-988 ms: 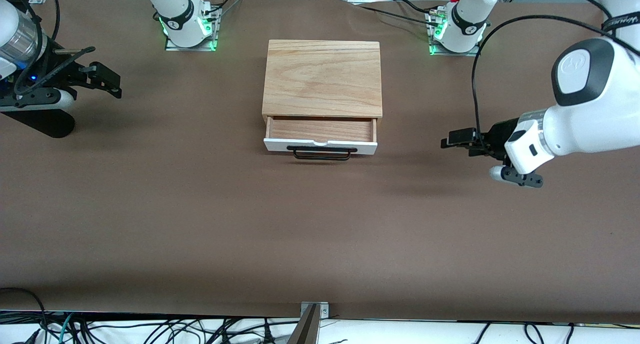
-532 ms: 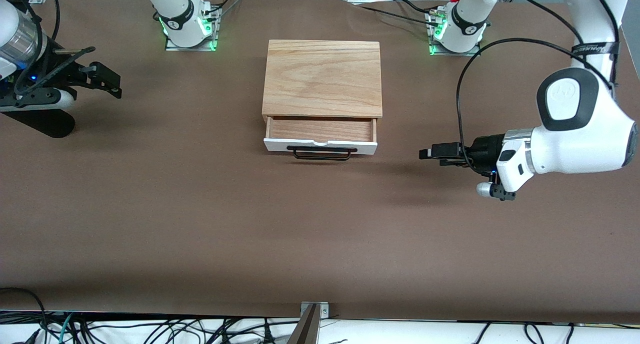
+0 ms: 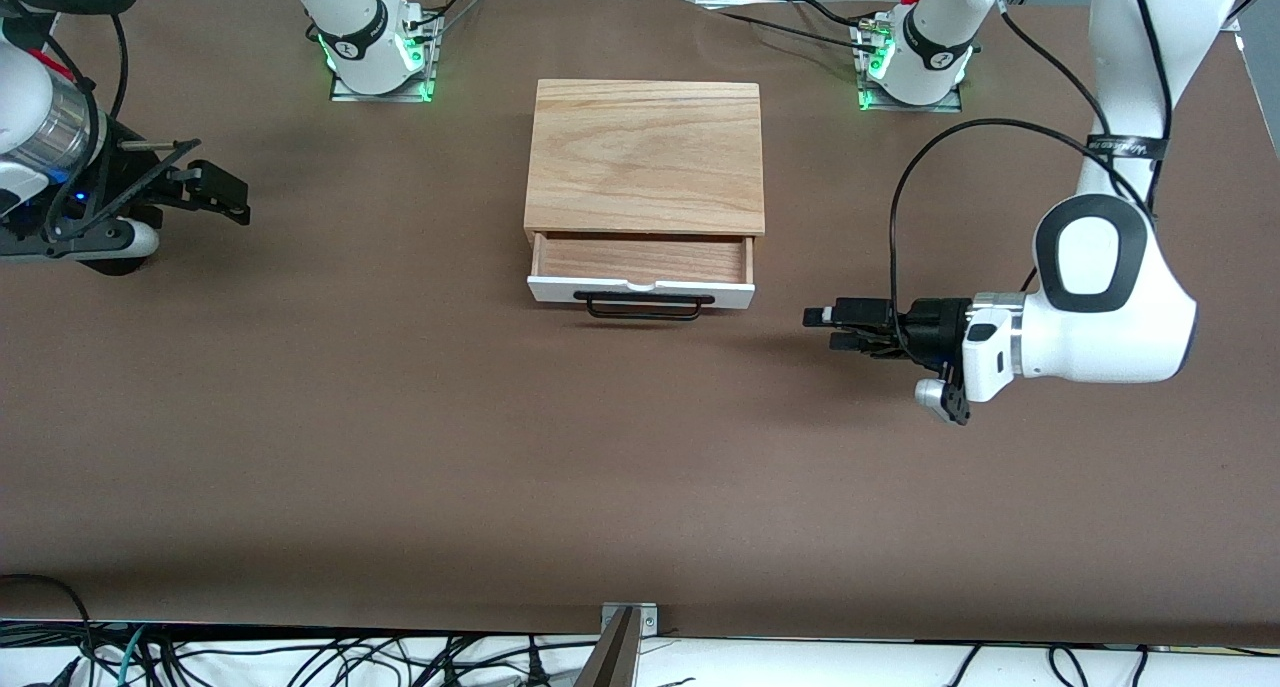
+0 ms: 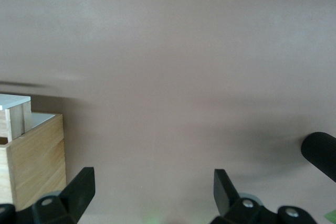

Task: Close drawer with both arms simultaneously
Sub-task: 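Move the left gripper toward the drawer while the right gripper approaches too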

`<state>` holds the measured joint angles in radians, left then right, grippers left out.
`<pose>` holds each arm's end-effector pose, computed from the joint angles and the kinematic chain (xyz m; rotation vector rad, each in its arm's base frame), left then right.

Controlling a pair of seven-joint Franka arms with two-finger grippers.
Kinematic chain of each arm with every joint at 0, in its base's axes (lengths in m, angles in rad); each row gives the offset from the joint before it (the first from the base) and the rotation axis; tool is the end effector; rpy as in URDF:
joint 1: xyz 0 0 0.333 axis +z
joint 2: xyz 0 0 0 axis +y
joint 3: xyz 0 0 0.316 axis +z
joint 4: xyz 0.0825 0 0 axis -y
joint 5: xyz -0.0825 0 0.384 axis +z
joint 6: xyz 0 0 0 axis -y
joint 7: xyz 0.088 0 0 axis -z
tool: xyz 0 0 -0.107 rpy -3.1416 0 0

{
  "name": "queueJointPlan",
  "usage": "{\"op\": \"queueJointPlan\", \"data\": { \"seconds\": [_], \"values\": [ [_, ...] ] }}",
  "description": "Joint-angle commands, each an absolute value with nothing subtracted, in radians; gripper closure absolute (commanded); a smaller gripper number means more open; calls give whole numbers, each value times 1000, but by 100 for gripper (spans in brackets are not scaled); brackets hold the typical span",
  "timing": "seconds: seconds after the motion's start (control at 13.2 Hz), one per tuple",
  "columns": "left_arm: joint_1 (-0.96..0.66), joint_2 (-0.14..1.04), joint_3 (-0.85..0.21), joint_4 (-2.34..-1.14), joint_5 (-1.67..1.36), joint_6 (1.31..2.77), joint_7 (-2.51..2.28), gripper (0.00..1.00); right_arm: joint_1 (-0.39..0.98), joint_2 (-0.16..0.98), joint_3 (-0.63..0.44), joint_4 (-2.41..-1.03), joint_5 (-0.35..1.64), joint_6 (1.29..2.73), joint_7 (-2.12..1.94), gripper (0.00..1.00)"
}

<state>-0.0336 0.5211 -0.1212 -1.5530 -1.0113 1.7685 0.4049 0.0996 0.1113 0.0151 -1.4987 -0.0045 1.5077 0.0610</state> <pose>0.6600 -0.1653 0.3671 2.0915 -0.1766 -0.1738 0.5769 0.0655 0.5898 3.1246 0.0838 -0.1590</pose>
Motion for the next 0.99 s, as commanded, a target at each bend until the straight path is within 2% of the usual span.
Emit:
{"op": "queueJointPlan", "data": {
  "seconds": [0.0,0.23,0.3,0.53,0.68,0.91],
  "values": [
    [-49,589,-120,-1546,-1104,1769,540,0,106,193,23,-1465,-1,1506,55,0],
    [-60,612,-121,-1604,-1231,1772,598,0,132,239,23,-1462,12,1557,-10,0],
    [-67,614,-123,-1623,-1261,1779,598,0,133,265,34,-1463,75,1568,-96,0],
    [-77,652,-126,-1635,-1296,1793,644,0,141,375,46,-1453,473,1571,-176,0],
    [-100,676,-126,-1695,-1452,1793,766,0,172,446,43,-1454,697,1595,-195,0],
    [-144,709,-126,-1761,-1643,1793,943,0,212,514,44,-1444,813,1690,-296,0]
  ]
}}
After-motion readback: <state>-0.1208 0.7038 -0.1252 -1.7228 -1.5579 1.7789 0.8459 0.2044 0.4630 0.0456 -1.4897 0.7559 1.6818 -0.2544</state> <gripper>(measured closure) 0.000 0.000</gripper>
